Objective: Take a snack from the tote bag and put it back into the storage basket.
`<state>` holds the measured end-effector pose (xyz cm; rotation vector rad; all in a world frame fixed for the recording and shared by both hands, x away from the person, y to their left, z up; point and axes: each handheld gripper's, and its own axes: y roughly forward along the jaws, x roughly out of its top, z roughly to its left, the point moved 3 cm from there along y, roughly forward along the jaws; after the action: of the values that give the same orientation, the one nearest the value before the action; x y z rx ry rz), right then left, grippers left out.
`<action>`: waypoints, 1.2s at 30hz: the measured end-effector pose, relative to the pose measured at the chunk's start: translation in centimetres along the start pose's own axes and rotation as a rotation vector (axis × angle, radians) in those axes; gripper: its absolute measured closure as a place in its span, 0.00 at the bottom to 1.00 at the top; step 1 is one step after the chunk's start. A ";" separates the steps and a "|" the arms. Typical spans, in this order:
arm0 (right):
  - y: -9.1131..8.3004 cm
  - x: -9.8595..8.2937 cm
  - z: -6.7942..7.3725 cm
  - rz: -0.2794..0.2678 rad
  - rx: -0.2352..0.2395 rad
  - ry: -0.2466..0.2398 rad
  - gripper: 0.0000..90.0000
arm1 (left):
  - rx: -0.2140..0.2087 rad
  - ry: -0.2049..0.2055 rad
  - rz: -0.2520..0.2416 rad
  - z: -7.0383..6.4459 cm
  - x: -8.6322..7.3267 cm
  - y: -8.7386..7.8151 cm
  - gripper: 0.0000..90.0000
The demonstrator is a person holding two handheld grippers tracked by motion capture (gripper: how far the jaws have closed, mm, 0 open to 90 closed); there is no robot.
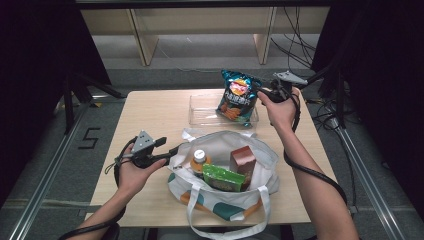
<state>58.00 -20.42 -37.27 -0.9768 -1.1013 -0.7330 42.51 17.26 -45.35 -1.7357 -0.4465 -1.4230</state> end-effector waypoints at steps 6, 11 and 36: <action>-1.9 -0.1 0.4 0.012 0.011 -0.020 0.54 | 0.008 0.001 0.003 0.0 0.0 -0.1 0.44; -3.6 -0.7 0.9 0.026 0.020 -0.028 0.54 | 0.009 0.006 0.003 0.1 0.0 -0.1 0.44; -9.9 -2.8 3.7 0.055 0.144 -0.096 0.51 | 0.003 0.008 -0.012 -0.1 0.1 0.0 0.44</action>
<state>47.13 -20.98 -36.70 -0.9233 -1.1896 -0.5587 42.51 17.16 -45.27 -1.7278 -0.4550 -1.4362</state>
